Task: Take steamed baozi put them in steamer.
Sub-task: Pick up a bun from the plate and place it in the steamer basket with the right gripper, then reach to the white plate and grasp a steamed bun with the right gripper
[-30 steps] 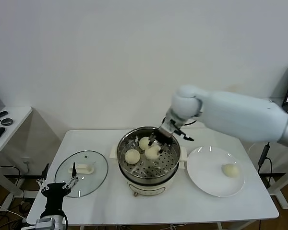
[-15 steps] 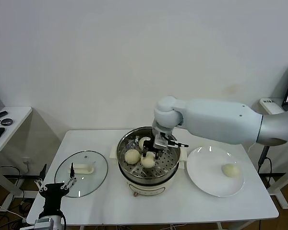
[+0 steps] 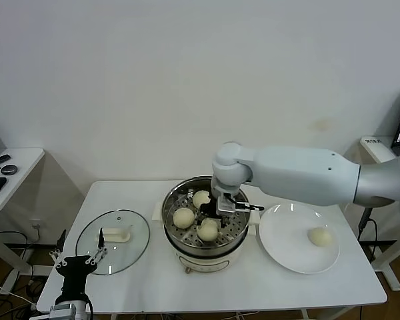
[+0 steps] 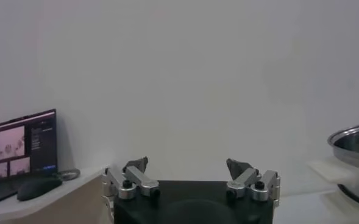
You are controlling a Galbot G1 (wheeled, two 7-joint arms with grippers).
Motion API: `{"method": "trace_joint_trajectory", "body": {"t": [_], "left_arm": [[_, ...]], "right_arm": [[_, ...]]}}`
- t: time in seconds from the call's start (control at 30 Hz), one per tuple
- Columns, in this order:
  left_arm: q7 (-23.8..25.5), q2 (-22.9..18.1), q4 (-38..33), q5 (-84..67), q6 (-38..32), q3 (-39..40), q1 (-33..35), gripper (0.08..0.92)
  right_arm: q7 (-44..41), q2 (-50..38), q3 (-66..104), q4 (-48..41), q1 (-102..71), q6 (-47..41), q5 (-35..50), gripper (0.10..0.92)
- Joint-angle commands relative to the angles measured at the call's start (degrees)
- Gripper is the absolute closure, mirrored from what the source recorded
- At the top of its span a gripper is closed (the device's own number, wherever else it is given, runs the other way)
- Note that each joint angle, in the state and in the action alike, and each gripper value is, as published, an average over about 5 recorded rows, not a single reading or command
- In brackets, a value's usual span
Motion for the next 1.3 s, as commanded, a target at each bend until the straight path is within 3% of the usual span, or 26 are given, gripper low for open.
{"method": "trace_joint_trajectory", "body": {"t": [0.03,0.17,0.37,0.5,0.6,0.87,1.3], "left_arm": [[0.09,0.11,-0.2,-0.06,0.08,0.01,-0.07,0.177],[0.15,0.31,-0.45,-0.36,0.17,-0.24,-0.37,0.177],[0.22,0.85,-0.38,-0.4,0.23,0.27,-0.91,0.177],[0.26,1.11,-0.29,-0.49,0.18,0.82,-1.08,0.177],[0.27,1.28,-0.03,-0.5,0.14,1.21,-1.23,0.177],[0.36,1.68,0.8,-0.36,0.1,2.0,-2.09,0.177],[0.48,1.81,1.68,0.19,0.21,1.88,-2.25,0.177]], "right_arm": [[-1.45,-4.72,2.93,1.18,3.4,-3.24,2.6,0.27],[-1.49,-12.12,3.05,3.14,5.98,-11.2,7.47,0.209],[-1.18,-24.27,0.82,6.07,8.21,-28.0,16.38,0.203],[-1.73,-32.39,0.98,6.94,6.84,-38.5,15.23,0.203],[-2.8,-36.02,2.18,6.43,4.65,-41.22,13.11,0.203],[-5.7,-39.15,12.17,-2.81,-10.61,-37.13,4.23,0.203],[-5.46,-34.89,35.74,-15.49,-36.16,-29.54,-6.3,0.203]]}}
